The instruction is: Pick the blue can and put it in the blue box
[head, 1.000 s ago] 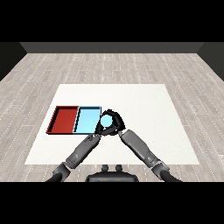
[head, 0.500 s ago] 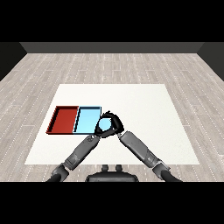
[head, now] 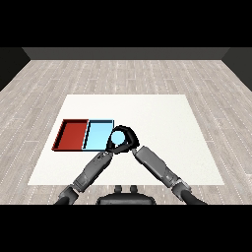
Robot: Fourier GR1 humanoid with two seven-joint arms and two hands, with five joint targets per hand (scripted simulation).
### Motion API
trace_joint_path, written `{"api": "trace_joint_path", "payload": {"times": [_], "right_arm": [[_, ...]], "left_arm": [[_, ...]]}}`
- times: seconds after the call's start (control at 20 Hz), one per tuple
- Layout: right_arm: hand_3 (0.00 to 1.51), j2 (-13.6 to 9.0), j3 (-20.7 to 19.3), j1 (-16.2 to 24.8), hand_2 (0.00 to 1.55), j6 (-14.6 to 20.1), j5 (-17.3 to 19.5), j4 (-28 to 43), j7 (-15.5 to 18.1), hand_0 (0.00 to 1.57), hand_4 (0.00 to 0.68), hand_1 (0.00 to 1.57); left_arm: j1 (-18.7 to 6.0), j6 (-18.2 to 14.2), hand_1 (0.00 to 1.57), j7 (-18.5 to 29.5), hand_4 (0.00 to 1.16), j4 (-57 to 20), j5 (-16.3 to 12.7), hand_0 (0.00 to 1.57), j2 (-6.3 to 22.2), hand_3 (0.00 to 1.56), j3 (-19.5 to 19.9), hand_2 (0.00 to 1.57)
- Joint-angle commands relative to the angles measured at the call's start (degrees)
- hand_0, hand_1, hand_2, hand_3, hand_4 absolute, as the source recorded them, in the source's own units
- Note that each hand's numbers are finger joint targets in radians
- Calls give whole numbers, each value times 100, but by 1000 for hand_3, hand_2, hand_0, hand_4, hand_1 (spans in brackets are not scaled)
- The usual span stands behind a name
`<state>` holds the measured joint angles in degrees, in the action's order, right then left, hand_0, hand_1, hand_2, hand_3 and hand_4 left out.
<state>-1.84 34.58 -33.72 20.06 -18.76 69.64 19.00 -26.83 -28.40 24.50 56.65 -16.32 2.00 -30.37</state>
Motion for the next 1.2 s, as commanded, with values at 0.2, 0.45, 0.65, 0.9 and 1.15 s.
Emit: {"api": "trace_joint_path", "payload": {"times": [0.2,0.45,0.65,0.9,1.15], "right_arm": [[1219,177,12,184,1296,46,-658,347,-102,1246,275,1246],[0,179,-322,278,0,-256,-191,220,-277,0,0,0],[0,181,-69,-32,0,45,-487,1,-123,0,0,0],[0,182,-360,299,0,-302,-324,-30,14,0,0,0],[0,181,-930,339,0,-718,-215,401,-488,0,0,0]], "left_arm": [[-249,-41,1571,-592,655,34,-362,1571,-191,1472,60,1544],[-35,244,1571,-44,1097,-194,-343,1571,-194,1448,202,1516],[-169,-46,1571,-4,1121,-210,-596,1571,-196,1454,-152,1520],[347,190,1571,-177,1141,134,177,1571,-196,1492,205,1565],[300,392,1571,-18,1131,-129,233,1571,-198,1511,463,1571]]}}
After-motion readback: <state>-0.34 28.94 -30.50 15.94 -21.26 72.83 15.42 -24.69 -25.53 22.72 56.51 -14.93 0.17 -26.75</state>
